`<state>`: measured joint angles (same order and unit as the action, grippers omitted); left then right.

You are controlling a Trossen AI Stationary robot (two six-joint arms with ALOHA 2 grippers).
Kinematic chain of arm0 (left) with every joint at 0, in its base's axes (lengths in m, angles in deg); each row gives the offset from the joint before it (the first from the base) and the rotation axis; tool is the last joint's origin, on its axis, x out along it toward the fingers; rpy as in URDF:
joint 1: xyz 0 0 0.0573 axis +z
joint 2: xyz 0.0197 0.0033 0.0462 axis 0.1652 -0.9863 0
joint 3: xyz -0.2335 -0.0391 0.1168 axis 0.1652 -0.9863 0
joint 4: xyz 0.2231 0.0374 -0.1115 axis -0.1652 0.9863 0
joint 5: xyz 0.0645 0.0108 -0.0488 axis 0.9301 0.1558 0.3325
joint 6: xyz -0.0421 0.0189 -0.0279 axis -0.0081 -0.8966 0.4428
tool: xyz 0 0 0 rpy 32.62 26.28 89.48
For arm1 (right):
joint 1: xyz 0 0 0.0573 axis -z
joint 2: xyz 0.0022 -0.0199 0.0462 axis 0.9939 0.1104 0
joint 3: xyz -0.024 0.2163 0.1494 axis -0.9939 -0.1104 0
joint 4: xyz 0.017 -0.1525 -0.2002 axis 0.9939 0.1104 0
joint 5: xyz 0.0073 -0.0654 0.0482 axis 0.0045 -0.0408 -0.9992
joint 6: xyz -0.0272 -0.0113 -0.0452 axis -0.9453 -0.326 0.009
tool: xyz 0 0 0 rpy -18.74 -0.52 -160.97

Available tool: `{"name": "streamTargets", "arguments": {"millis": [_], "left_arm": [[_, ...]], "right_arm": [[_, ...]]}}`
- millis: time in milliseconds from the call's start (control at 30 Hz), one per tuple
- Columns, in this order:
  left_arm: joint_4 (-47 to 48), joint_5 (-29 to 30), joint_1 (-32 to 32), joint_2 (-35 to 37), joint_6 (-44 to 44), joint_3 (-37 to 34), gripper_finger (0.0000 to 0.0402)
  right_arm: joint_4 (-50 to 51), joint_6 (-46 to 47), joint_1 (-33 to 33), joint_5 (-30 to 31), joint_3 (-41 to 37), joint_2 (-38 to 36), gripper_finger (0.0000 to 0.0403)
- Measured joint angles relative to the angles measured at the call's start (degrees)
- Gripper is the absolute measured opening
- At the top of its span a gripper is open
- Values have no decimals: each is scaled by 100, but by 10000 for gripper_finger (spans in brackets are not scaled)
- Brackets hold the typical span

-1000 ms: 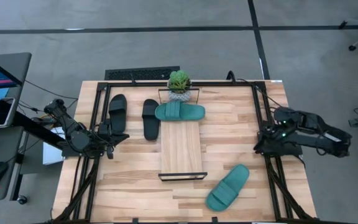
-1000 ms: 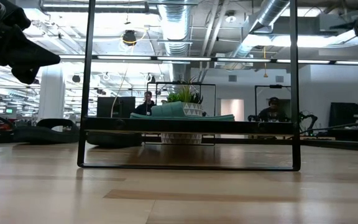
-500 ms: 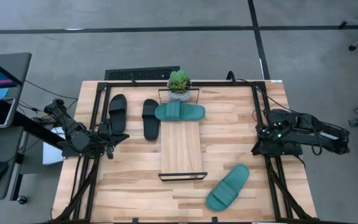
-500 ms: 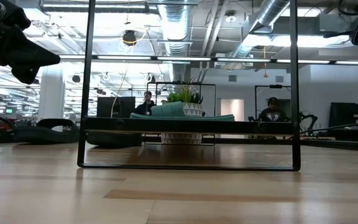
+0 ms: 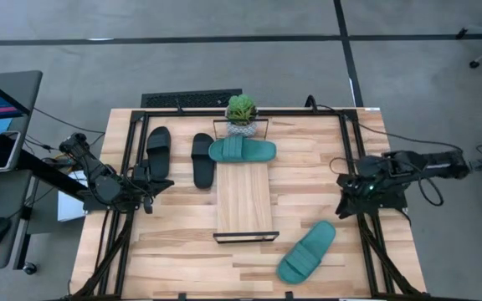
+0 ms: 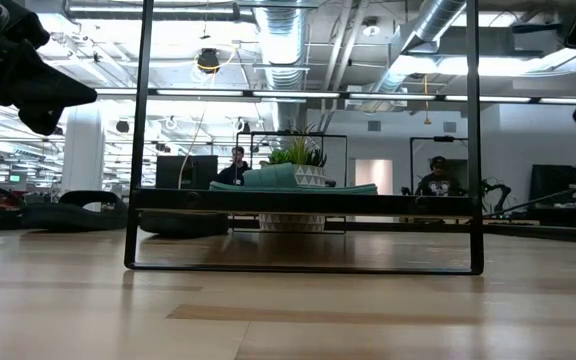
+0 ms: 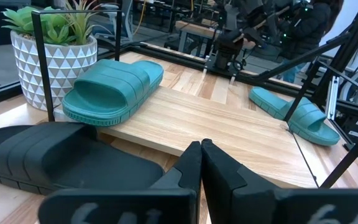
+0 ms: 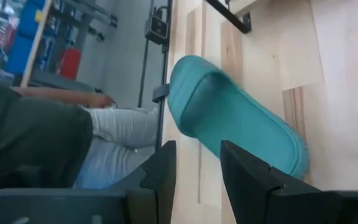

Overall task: Pick and place slides into the shelf
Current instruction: Put the green slide on the shelf

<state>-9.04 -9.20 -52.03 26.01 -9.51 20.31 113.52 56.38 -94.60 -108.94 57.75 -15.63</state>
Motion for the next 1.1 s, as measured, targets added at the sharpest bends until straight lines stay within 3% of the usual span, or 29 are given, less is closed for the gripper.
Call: {"name": "streamTargets", "arguments": {"millis": [333,667,1100], "left_arm": [[0,-2,0,0,0,0,0],[-2,-2,1,0,0,0,0],[0,-2,0,0,0,0,0]], "right_arm": [[-860,951,-1318,1121,0,685,116],[-1774,2329,-2160,2424,2,1325,116],[-2891,1838,-3615,4309,2,2568,116]]}}
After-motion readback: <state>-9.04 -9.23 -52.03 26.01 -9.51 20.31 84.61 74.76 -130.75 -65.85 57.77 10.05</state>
